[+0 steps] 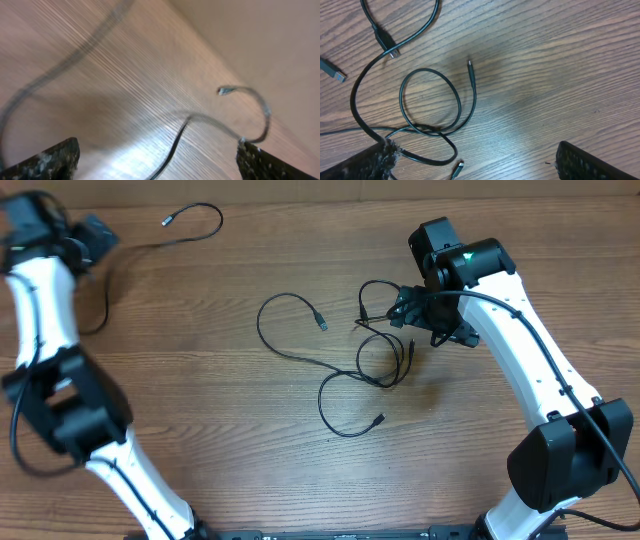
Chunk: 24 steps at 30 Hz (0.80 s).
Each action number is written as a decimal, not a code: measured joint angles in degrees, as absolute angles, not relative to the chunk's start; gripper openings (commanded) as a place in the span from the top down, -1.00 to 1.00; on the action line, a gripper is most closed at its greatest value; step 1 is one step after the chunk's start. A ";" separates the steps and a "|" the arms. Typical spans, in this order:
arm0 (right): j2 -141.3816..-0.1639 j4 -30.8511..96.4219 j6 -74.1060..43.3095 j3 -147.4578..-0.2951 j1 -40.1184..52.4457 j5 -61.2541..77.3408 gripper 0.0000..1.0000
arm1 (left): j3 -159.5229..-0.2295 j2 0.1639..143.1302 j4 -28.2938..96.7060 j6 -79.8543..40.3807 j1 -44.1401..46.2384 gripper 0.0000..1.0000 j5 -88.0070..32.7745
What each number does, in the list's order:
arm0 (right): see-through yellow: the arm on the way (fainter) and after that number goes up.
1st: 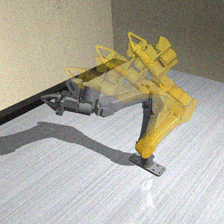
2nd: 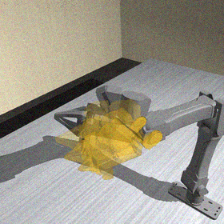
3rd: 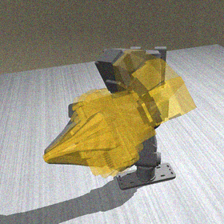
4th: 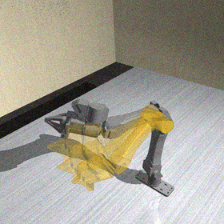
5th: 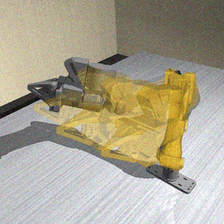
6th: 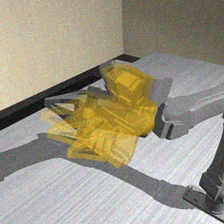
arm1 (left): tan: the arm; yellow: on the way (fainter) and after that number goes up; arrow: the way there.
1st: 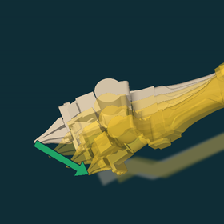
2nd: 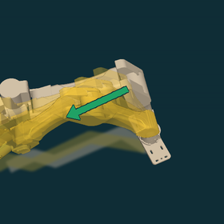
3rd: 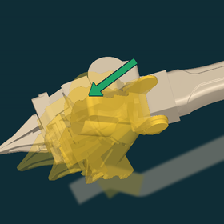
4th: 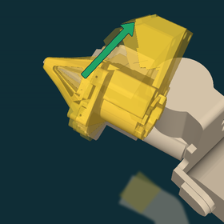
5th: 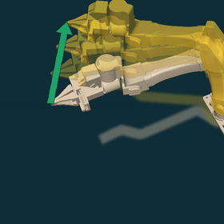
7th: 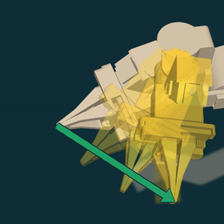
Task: Untangle cables
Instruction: 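Move the left gripper back to the center cable tangle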
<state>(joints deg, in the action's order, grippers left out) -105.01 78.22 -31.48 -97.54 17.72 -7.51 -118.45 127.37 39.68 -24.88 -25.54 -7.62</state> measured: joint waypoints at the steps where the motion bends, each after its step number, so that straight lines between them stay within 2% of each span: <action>1: -105.01 78.24 -31.48 -97.54 17.69 -7.49 -0.99 | -118.45 124.99 40.93 -24.82 -26.41 -0.99 -7.57; 8: -105.01 78.15 -31.48 -97.54 17.69 -7.53 -1.00 | -119.17 110.50 57.01 -23.88 -29.76 -0.99 -8.54; 13: -105.01 78.13 -31.46 -97.54 17.72 -7.49 -1.00 | -119.11 110.41 68.23 -19.53 -27.92 -0.99 -19.25; 19: -104.99 78.22 -31.48 -97.54 17.72 -7.49 -1.00 | -118.85 112.79 80.31 -8.93 -19.40 -1.00 -29.82; 24: -104.99 78.19 -31.48 -97.54 17.72 -7.49 -1.00 | -116.44 116.01 83.20 -5.74 -8.19 -1.00 -29.15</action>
<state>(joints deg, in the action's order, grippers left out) -104.99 78.19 -31.48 -97.54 17.72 -7.49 -116.44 116.01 83.20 -5.74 -8.19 -29.15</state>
